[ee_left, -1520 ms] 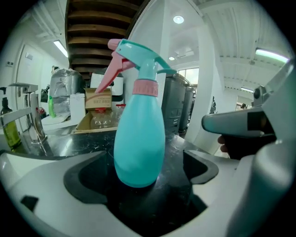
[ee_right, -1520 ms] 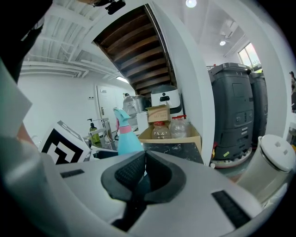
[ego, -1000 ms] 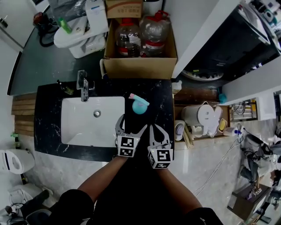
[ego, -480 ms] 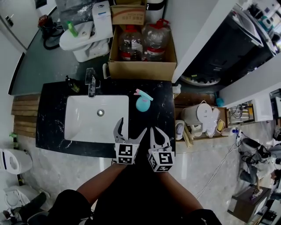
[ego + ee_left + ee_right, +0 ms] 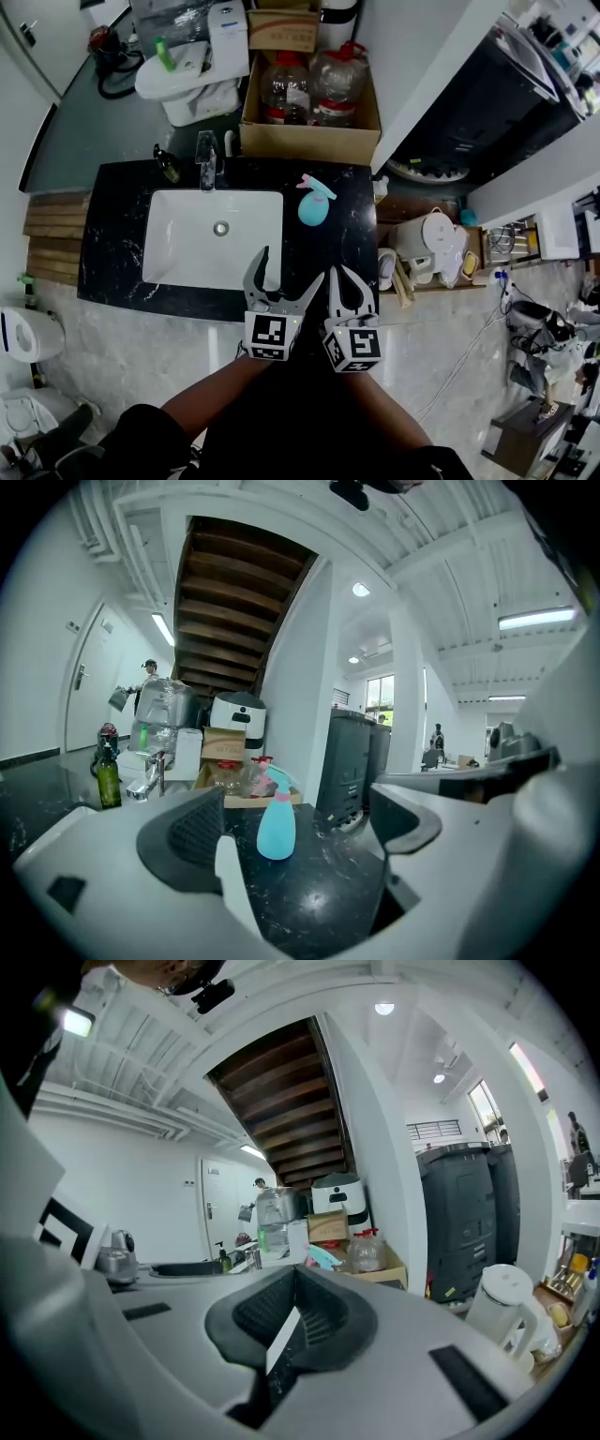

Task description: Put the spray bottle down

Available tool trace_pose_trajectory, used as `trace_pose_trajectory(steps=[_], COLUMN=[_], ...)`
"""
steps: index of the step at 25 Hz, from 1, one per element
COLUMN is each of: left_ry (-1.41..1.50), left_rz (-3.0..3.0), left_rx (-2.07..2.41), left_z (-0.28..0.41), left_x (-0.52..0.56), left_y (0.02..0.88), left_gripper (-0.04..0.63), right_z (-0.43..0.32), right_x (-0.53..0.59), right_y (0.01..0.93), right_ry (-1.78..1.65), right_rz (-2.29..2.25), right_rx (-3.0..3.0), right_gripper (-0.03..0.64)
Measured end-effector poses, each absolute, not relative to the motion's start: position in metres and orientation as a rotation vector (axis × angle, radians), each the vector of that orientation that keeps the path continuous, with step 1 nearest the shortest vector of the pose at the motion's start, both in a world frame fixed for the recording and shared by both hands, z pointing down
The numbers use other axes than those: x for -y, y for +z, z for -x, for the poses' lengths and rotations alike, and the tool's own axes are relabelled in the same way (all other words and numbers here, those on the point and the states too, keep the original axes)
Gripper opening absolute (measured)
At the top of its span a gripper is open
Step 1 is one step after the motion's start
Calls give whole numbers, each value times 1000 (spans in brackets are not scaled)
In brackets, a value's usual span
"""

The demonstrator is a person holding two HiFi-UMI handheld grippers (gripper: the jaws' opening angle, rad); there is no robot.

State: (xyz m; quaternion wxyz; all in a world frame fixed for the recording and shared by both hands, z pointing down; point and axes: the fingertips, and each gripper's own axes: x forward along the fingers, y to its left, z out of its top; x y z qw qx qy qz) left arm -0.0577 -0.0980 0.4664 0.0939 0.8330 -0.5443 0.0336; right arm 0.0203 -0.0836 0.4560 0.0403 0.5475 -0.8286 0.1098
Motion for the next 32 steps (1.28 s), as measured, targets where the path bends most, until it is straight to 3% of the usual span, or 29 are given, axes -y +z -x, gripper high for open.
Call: trace_pose_trajectory(steps=[9,15,18,20,28,32], left_ry=[133,141,128,95,112,121], left_rz=[-2450,-2469,-2481,-2482,-2516,-2504], left_rx=[1656,1647,1650,1670,1646,1656], left_z=[77,73,73,74,68,71], left_x=[68,54,52,53,57,61], left_y=[465,460,456,450,443,445], left_gripper=[498,445,382,282,178,63], right_z=[-19,-12,-12,-14,-12,-12], right_x=[55,45,43,44,52,58], right_y=[453,455,454,453,453,455], right_ry=[327,344,331,333,351,381], right_rz=[-1676,-1648,-1638,-1649,-1644,-1650], right_rx=[2541,2573,2576,2575,2590,2588], right_gripper=[15,15,15,15,15,15])
